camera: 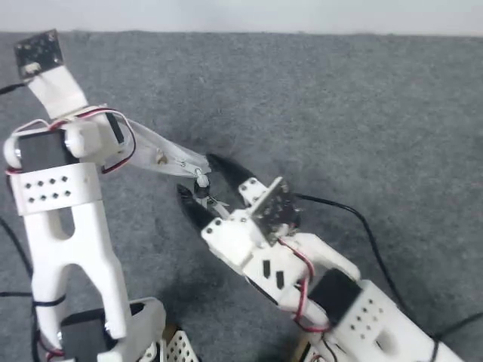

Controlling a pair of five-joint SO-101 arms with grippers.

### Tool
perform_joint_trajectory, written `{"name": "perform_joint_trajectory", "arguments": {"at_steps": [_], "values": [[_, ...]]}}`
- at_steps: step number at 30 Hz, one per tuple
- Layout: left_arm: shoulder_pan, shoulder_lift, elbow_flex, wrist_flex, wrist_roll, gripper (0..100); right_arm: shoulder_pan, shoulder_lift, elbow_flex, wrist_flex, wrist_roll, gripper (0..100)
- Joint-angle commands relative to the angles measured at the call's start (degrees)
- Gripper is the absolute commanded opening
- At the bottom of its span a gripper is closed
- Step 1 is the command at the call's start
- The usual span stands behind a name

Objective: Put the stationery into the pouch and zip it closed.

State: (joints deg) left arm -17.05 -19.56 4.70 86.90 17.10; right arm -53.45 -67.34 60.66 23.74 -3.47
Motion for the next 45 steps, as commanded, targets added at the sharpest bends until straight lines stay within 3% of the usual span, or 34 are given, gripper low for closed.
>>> {"name": "perform_joint_trajectory", "arguments": {"at_steps": [1, 7, 16, 27, 40, 45], "values": [[0.09, -0.44, 0.22, -1.49, 0.70, 1, -0.31, -4.97, 1.05, 3.82, -2.29, 21.0], [0.09, -0.44, 0.22, -1.49, 0.70, 1, -0.13, -5.23, 8.00, 0.66, -2.29, 21.0], [0.26, -0.44, 0.22, -1.49, 0.70, 1, -0.13, -4.44, 17.76, -15.34, -2.20, 20.9], [0.18, -0.44, 0.22, -1.49, 0.70, 1, 4.53, 16.57, 17.49, -36.35, -2.20, 20.9], [0.09, -0.09, 0.31, -1.49, 0.70, 1, 4.44, 19.12, 16.62, -35.03, -2.20, 20.5], [0.09, -0.18, 0.66, -1.58, 0.70, 1, 4.44, 19.12, 16.62, -35.03, -2.20, 7.6]]}}
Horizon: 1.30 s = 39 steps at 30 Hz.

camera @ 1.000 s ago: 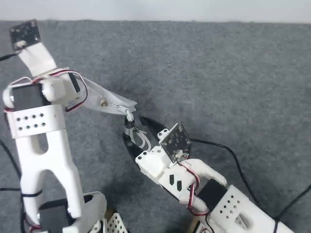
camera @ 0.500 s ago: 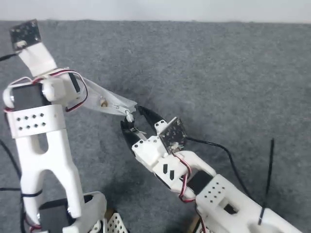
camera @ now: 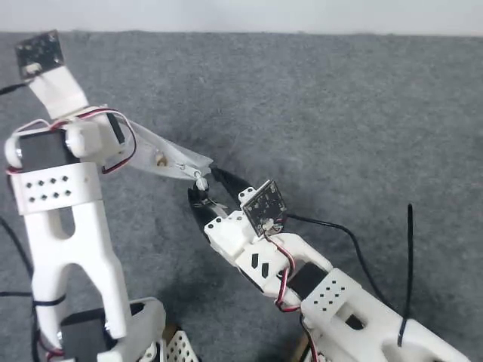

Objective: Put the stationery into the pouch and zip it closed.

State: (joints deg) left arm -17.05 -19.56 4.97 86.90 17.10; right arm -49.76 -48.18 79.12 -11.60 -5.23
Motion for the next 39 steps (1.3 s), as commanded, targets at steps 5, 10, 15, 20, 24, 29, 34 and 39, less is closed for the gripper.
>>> {"name": "perform_joint_trajectory", "arguments": {"at_steps": [5, 10, 15, 20, 24, 29, 34, 39], "values": [[0.09, -0.44, 2.86, -4.22, 0.70, 1, 0.92, -0.04, -1.85, 0.31, 0.35, 0.7], [0.09, -0.44, 2.95, -4.22, 0.70, 1, 0.92, -0.13, -1.41, 0.57, 6.68, 0.6], [0.09, -0.44, 2.77, -4.31, 0.70, 1, 0.75, -4.09, -3.34, 12.62, 6.95, 0.6], [0.53, -0.44, 2.68, -5.80, -0.26, 1, -1.10, -14.64, -6.68, 32.75, 13.80, 0.5], [2.37, -0.44, 2.68, -8.26, -3.96, 1, -3.91, -21.49, -6.59, 40.22, 19.52, 0.5], [7.30, -0.44, 1.80, -8.09, -8.09, 4, -4.26, -24.66, -6.07, 43.30, 20.84, 0.5], [11.52, -0.53, -0.31, -6.68, -10.73, 17, -4.26, -24.57, -4.92, 43.30, 22.15, 0.5], [17.49, -0.53, -3.91, -5.01, -17.14, 24, -4.35, -24.66, -4.57, 43.30, 22.24, 0.5]]}}
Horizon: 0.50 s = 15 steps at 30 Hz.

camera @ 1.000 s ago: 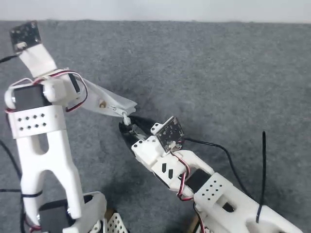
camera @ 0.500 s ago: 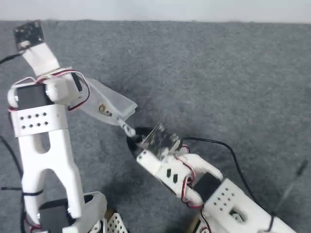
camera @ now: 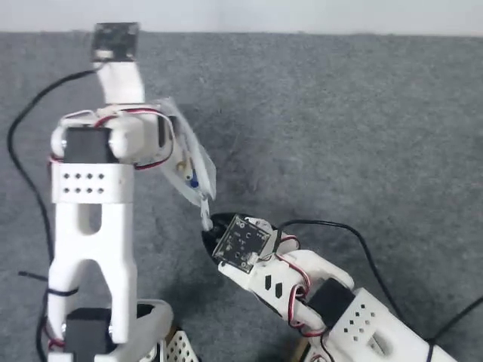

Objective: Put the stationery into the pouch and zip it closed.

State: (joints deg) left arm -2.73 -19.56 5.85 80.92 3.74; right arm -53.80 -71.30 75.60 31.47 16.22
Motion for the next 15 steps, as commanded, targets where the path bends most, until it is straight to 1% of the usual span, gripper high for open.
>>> {"name": "perform_joint_trajectory", "arguments": {"at_steps": [1, 8, 11, 15], "values": [[4.22, -0.53, -5.67, 1.23, -5.36, 24, -0.31, -1.54, -1.05, 0.22, 0.79, 0.5], [12.75, -0.53, -10.68, 1.67, -11.08, 24, -0.31, -1.54, -1.05, 0.22, 0.79, 0.6], [16.00, -0.53, -14.11, 4.75, -11.52, 24, -0.31, -1.54, -1.05, 0.22, 0.70, 0.6], [19.08, -0.53, -21.41, 11.43, -11.34, 24, -0.13, -1.54, -1.05, 0.22, 0.70, 0.6]]}}
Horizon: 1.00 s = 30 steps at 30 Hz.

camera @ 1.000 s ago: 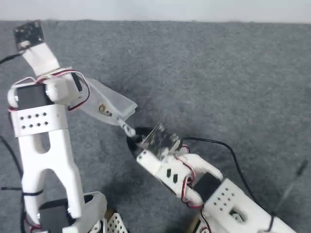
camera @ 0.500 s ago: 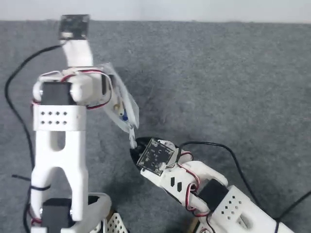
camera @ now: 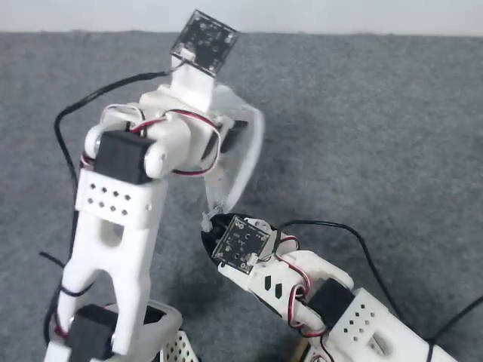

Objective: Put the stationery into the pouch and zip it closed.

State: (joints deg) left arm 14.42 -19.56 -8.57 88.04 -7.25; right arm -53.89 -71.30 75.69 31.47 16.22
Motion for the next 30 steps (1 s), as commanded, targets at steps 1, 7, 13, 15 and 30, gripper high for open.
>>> {"name": "perform_joint_trajectory", "arguments": {"at_steps": [1, 7, 13, 15, 30], "values": [[2.29, -0.53, -8.92, 5.98, -0.35, 24, 0.04, -1.54, -1.14, 0.22, 0.70, 0.6], [1.85, -0.62, -15.69, 12.66, -0.53, 24, 1.19, -3.30, -1.41, 0.31, 0.62, 0.6], [-3.34, -5.01, -13.85, 12.66, -3.34, 24, 6.02, -14.73, -6.15, 12.00, 0.44, 0.5], [-4.48, -8.00, -10.51, 12.66, -5.71, 24, 7.08, -18.95, -8.00, 16.40, 0.70, 0.5], [-2.02, -26.55, 13.23, 11.96, -12.13, 31, 15.60, -32.66, -9.49, 21.58, 0.44, 0.5]]}}
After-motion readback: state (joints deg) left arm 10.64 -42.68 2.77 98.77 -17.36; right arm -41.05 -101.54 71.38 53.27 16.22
